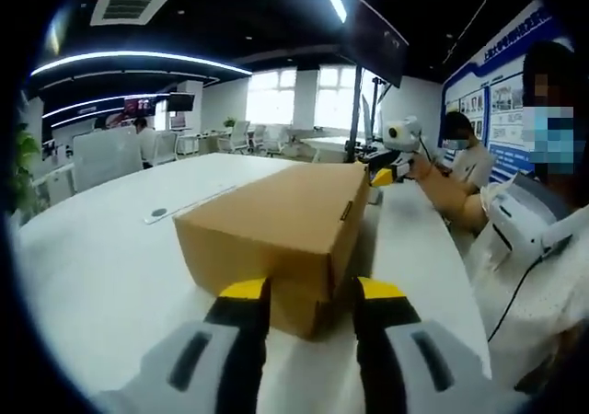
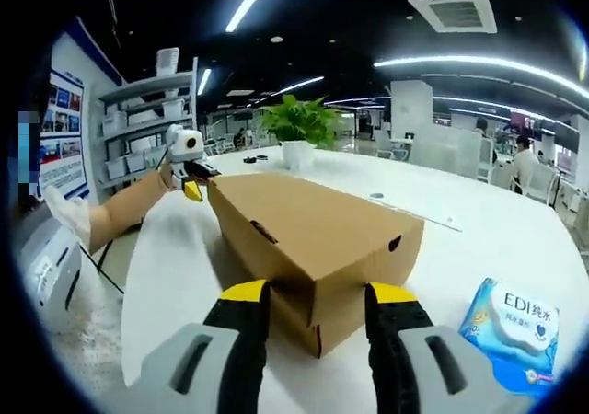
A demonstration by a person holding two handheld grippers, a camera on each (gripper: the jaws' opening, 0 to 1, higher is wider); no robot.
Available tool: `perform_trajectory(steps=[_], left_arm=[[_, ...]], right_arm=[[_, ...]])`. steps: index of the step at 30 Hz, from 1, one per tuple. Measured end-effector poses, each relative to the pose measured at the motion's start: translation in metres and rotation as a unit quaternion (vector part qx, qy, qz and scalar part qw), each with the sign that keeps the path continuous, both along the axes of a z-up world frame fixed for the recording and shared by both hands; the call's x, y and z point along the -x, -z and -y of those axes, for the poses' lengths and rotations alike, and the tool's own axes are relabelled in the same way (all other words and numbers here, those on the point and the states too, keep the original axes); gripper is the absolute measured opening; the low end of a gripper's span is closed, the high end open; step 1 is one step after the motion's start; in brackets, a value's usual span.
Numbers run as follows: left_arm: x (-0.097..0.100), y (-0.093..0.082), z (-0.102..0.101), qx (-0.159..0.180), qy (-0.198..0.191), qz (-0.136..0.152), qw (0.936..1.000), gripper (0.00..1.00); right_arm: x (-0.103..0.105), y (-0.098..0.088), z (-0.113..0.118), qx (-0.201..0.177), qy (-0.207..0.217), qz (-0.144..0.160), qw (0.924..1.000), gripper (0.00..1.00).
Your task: Operate the shoe box by opening the lid, removing the specified soft item, and placing it in the target area until the item is outside and the box remains undamaged.
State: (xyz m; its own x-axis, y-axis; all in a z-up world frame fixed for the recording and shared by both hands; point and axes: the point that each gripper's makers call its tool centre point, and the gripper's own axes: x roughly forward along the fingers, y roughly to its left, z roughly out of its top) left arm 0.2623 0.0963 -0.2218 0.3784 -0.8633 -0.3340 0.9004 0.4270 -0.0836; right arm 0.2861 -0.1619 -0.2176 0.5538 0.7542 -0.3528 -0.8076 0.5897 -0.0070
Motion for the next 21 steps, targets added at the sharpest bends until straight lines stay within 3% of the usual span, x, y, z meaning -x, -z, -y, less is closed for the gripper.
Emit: perform_trajectory(steps=[4,11,21], left_arm=[[-0.0054,-0.0001,-0.0043,0.009,-0.031,0.005,0.9995,0.32],[-0.0032,-0.0013,-0.0045,0.014,-0.063,0.026,0.9976,0.33],[-0.0051,-0.0058,-0.0086,0.038,-0.092,0.046,0.9940,0.29]], right_arm=[[-0.0002,0.0002,-0.0002,-0.004,0.000,0.012,0.9999,0.42],[-0.0011,-0.0015,-0.0012,-0.006,0.011,0.027,0.9995,0.41],[-0.0003,-0.0037,0.0013,-0.023,0.019,0.054,0.9981,0.39]])
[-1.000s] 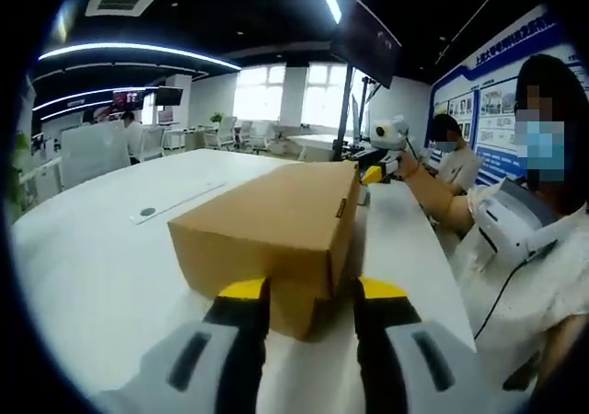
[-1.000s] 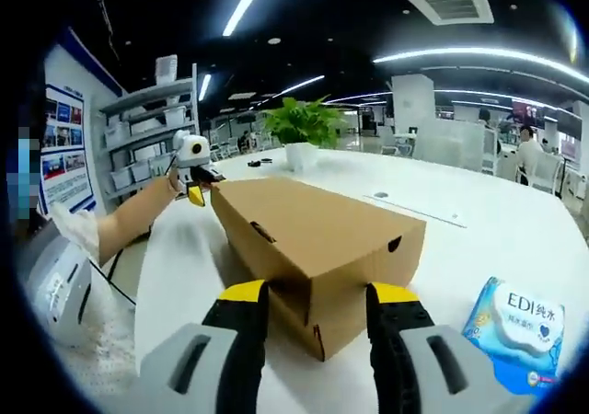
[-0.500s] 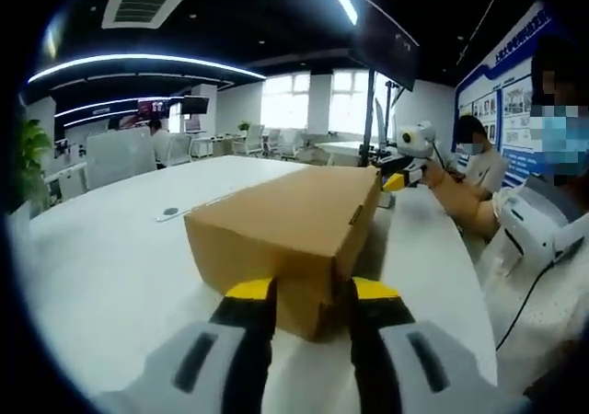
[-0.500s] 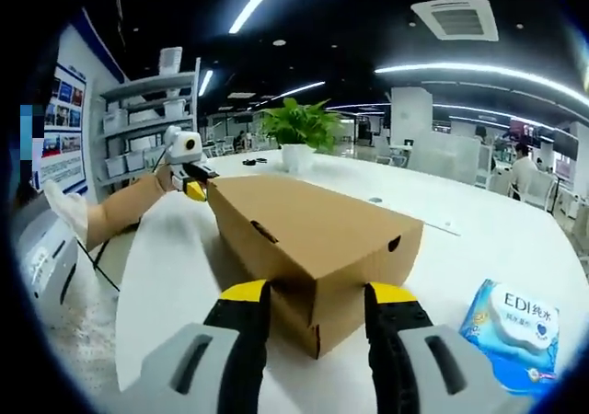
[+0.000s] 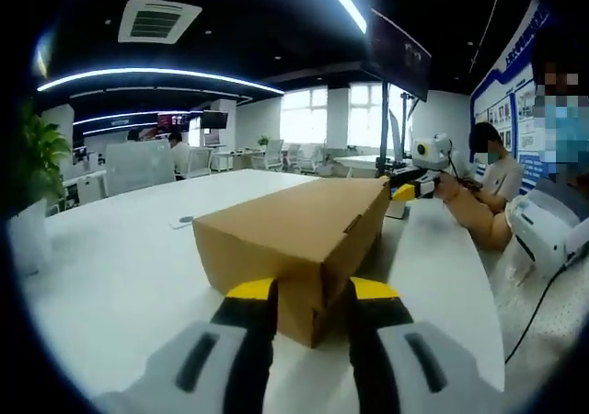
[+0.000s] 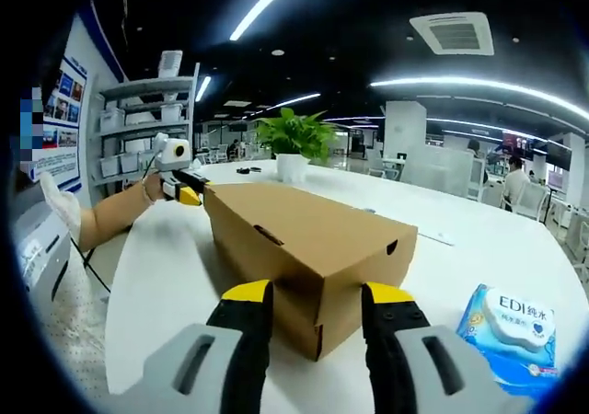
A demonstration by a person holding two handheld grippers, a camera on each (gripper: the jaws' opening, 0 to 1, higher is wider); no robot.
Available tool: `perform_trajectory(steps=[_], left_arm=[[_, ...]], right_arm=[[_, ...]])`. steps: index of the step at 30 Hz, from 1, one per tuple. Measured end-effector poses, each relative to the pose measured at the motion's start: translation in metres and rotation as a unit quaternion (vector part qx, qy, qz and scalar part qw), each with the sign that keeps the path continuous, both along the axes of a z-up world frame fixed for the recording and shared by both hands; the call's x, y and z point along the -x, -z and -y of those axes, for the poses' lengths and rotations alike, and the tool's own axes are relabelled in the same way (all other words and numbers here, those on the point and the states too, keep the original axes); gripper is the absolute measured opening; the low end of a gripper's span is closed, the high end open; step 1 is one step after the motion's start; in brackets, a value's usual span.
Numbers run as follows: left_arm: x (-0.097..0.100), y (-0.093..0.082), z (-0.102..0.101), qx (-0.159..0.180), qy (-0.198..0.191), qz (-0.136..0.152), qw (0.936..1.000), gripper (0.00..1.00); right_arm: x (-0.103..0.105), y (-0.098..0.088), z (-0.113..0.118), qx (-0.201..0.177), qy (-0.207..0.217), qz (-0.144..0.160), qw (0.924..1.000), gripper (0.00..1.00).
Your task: Operate the shoe box by opening the lid, removing the specified soft item, and placing it in the target area until the item is outside and the box remains undamaged.
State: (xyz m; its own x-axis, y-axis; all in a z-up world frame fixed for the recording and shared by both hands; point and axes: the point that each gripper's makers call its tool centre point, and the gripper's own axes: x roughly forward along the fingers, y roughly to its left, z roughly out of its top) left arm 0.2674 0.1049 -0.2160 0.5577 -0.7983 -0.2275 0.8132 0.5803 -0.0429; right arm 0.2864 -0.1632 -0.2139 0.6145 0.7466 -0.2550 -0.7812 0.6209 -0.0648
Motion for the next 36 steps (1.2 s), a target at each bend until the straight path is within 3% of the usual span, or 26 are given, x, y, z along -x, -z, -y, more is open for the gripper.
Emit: perform_trajectory(steps=[10,20,36], left_arm=[[0.000,-0.001,0.002,0.010,-0.030,0.005,0.9995,0.28],[0.003,-0.002,0.008,0.005,-0.052,0.021,0.9984,0.26],[-0.001,0.001,0.007,0.013,-0.059,0.053,0.9968,0.26]], right_arm=[[0.000,-0.005,0.001,-0.010,0.008,0.020,0.9997,0.34],[0.001,0.000,0.007,-0.001,0.021,0.014,0.9997,0.31],[-0.003,0.004,0.007,0.004,0.021,0.023,0.9995,0.32]])
